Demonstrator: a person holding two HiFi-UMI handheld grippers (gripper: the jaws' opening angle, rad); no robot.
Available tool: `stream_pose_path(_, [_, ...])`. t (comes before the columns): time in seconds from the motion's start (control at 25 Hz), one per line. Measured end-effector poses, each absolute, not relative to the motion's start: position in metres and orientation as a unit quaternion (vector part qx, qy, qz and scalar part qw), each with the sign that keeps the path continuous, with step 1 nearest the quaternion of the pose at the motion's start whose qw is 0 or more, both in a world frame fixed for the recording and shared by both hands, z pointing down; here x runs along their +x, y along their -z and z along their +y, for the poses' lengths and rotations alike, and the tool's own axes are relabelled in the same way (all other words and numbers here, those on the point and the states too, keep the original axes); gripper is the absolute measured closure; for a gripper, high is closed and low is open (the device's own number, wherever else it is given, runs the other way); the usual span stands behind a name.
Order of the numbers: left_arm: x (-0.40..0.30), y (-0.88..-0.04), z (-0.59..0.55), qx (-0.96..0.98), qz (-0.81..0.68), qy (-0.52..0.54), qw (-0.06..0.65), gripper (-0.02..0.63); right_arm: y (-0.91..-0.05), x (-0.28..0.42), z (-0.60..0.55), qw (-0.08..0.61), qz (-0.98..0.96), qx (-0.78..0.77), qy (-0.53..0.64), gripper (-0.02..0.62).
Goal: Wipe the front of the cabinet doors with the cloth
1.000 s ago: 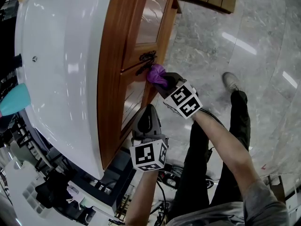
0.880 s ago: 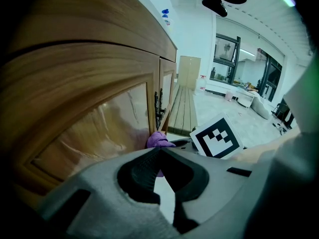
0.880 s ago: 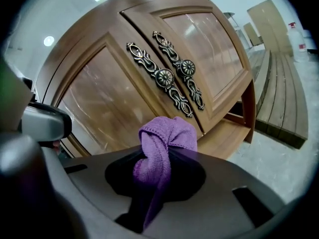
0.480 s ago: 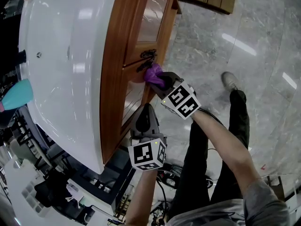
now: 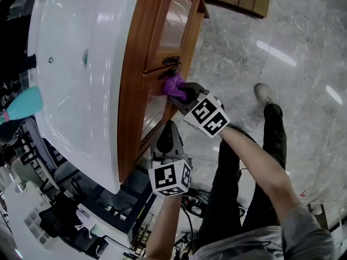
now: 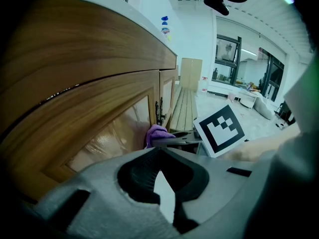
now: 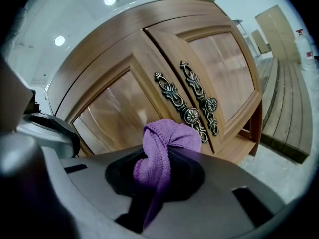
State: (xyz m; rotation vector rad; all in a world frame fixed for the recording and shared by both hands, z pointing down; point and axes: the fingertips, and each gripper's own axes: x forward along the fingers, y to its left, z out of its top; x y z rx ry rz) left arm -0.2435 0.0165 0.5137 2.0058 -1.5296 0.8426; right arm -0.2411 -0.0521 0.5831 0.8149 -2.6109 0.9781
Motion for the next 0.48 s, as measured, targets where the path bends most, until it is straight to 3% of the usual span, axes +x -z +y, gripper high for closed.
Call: stream_pose_path(0.48, [-0.251,-0.495,0.022,0.722,-0.576,-0.303,0.235,0.598,-0.554,-0.243,-0.052,0.103,-0.901,0.270,-0.324,0.534])
